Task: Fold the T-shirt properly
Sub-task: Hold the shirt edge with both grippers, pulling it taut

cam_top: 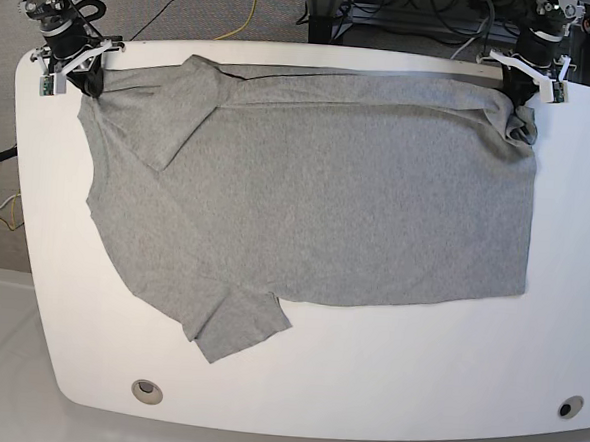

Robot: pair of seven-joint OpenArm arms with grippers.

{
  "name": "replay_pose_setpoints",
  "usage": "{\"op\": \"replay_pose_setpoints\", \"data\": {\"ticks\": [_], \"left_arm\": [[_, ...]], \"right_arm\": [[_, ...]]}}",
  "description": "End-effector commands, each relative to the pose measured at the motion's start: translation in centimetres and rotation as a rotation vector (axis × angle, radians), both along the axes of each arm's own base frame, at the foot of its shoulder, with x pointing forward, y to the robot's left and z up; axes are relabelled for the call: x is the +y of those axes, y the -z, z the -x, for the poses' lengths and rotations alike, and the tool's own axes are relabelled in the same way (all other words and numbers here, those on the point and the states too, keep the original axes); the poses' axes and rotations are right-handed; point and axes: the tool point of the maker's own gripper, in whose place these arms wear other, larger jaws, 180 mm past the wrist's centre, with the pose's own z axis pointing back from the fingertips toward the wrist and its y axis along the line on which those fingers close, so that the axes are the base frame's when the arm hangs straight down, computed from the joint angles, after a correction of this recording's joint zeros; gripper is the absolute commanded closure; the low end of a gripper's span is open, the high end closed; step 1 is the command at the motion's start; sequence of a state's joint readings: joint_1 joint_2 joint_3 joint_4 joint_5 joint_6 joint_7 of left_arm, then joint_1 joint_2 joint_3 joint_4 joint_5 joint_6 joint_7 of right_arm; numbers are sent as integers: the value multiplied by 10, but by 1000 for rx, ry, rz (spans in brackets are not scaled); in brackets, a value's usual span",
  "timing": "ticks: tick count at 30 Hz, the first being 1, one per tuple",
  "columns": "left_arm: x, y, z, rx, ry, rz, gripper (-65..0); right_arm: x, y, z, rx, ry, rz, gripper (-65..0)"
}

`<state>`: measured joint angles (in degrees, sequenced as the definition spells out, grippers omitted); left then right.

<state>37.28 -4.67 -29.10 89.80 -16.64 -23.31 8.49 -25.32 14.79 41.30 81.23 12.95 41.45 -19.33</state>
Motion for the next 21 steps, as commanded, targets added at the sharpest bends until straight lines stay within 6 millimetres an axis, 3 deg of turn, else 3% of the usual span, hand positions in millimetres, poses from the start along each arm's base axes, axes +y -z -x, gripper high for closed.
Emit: {"op": "replay_pose_setpoints", "data": {"ticks": [1,13,21], "left_arm": [[8,37,51,284,9,-63,-10],[10,39,57,299,2,-64,-10],[10,41,74,335,3,-65,-10]], "right_arm": [[-10,30,47,248,-8,69,0],[1,32,48,240,-6,51,0],[2,34,55,255,-7,49,0]]}}
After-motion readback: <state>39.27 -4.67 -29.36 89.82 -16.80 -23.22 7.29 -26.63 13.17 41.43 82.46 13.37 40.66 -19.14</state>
